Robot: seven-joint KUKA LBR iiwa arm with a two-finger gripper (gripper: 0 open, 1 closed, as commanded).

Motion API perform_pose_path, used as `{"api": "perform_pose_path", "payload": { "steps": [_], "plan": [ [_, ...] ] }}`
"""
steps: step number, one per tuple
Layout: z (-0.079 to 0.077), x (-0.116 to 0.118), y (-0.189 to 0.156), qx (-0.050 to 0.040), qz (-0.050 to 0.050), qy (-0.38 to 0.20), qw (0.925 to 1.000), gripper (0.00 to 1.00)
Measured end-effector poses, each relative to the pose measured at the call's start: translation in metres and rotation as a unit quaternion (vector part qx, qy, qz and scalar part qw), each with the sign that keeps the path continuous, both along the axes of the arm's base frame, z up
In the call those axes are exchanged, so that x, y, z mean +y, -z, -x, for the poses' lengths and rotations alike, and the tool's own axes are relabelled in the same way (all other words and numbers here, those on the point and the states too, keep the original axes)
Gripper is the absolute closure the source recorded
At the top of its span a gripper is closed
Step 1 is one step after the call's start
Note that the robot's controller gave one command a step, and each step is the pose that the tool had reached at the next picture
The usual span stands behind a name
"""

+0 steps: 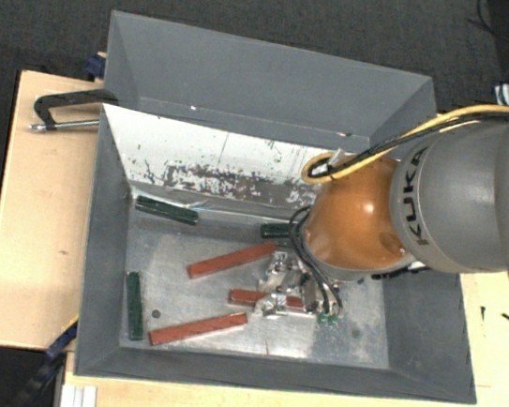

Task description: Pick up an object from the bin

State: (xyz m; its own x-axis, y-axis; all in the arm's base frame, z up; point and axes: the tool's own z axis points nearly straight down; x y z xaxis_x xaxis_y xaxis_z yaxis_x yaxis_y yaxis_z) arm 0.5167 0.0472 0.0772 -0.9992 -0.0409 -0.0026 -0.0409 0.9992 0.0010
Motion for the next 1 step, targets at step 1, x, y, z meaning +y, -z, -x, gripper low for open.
{"api": "perform_pose_path", "payload": {
  "steps": [1],
  "plan": [
    [-0.0154,-0.0016,-0.1420,-0.0021,0.000,0.022,0.9998,1.00]
  ]
}}
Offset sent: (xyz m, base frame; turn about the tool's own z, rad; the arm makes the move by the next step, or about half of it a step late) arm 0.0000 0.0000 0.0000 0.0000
